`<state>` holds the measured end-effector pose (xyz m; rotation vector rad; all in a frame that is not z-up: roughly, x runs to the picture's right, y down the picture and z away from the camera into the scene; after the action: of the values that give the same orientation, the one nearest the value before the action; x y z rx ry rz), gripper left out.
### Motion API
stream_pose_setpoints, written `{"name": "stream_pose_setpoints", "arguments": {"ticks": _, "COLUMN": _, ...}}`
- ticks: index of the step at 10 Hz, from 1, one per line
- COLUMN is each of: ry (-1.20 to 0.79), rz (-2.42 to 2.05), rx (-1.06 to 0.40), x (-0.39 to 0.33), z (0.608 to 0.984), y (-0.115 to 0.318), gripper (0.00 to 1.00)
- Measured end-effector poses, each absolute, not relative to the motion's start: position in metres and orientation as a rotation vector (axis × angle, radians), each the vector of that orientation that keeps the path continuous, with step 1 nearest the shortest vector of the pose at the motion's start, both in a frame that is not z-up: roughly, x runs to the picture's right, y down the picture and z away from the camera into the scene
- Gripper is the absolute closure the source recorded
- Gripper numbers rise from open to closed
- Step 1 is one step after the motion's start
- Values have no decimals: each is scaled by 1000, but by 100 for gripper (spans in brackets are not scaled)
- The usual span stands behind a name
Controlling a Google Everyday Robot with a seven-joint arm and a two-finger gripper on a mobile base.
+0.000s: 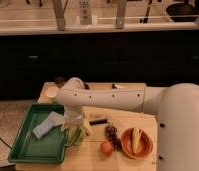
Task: Place pepper in plastic cup
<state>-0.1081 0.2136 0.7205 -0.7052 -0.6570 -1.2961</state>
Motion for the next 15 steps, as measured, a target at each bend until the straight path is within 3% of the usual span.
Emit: {"name": "stream_pose_setpoints", "arguments": {"ticks": 15, "ry": -699, "rz": -1321, "rx": -660, "x": -107, "z": 719, "y": 211, "gripper": 20}}
